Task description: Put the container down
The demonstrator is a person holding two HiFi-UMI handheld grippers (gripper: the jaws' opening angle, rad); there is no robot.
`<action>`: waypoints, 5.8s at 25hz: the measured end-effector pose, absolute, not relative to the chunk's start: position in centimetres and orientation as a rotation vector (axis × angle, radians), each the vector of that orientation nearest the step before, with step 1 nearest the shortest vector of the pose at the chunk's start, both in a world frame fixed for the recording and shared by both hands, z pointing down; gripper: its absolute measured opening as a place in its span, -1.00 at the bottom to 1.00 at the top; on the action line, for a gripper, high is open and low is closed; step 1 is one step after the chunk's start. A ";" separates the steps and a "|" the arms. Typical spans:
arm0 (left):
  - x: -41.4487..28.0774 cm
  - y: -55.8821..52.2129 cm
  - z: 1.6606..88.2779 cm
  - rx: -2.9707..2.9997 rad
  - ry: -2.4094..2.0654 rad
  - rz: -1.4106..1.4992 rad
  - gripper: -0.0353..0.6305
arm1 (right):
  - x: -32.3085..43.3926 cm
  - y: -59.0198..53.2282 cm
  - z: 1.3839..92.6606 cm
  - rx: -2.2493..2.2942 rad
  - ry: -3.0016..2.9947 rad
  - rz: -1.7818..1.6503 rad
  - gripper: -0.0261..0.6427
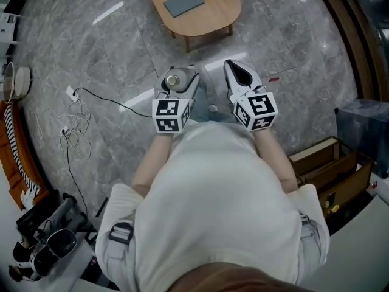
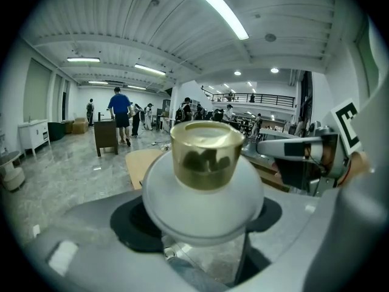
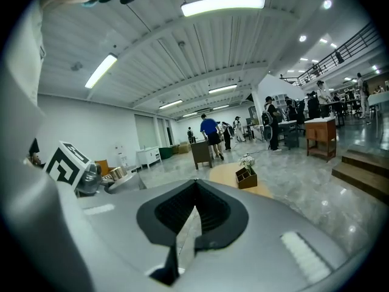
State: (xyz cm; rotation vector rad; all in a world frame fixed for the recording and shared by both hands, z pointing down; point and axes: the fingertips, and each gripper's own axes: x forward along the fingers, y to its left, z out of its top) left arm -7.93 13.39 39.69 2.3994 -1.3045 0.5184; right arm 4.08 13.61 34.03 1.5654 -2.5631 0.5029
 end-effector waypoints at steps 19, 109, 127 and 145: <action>-6.6 -2.9 44.1 2.385 -1.212 0.610 0.16 | 6.4 -2.3 36.9 1.649 -2.442 0.581 -0.93; -2.5 -23.8 72.2 2.343 -1.228 0.764 0.40 | 5.4 -13.9 58.2 1.578 -2.244 0.877 -0.93; -4.0 -6.6 54.7 2.282 -1.419 0.444 -0.70 | 4.0 -0.1 48.0 1.541 -2.395 0.738 -0.93; -5.5 7.7 42.0 2.313 -1.332 0.349 -0.89 | 3.1 10.2 38.6 1.511 -2.522 0.645 -0.93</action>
